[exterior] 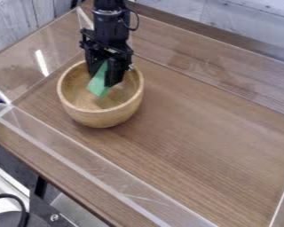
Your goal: Put the green block in the brown bowl
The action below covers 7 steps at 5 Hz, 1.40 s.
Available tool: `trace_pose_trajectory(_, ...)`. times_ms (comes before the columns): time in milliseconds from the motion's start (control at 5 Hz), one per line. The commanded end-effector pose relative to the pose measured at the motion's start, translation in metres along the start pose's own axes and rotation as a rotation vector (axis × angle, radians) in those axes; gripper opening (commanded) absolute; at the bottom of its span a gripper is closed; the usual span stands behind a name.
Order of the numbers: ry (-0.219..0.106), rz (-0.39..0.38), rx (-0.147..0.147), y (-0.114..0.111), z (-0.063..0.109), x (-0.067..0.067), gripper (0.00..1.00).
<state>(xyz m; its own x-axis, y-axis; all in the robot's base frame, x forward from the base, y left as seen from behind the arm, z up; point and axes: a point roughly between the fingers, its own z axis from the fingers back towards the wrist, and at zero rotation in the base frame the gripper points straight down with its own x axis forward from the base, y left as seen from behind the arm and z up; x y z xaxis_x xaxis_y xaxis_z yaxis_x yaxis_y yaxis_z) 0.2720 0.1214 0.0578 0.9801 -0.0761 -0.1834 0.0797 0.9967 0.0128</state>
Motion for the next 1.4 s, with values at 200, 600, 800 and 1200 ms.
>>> trace_pose_trajectory(200,-0.033,0.016,0.025,0.008,0.008,0.003,0.0)
trace_pose_trajectory(600,-0.036,0.027,0.016,0.007,0.017,-0.001,1.0)
trace_pose_trajectory(800,-0.054,0.031,0.012,0.004,0.027,-0.002,1.0)
trace_pose_trajectory(1200,-0.095,0.038,0.007,-0.001,0.049,-0.005,1.0)
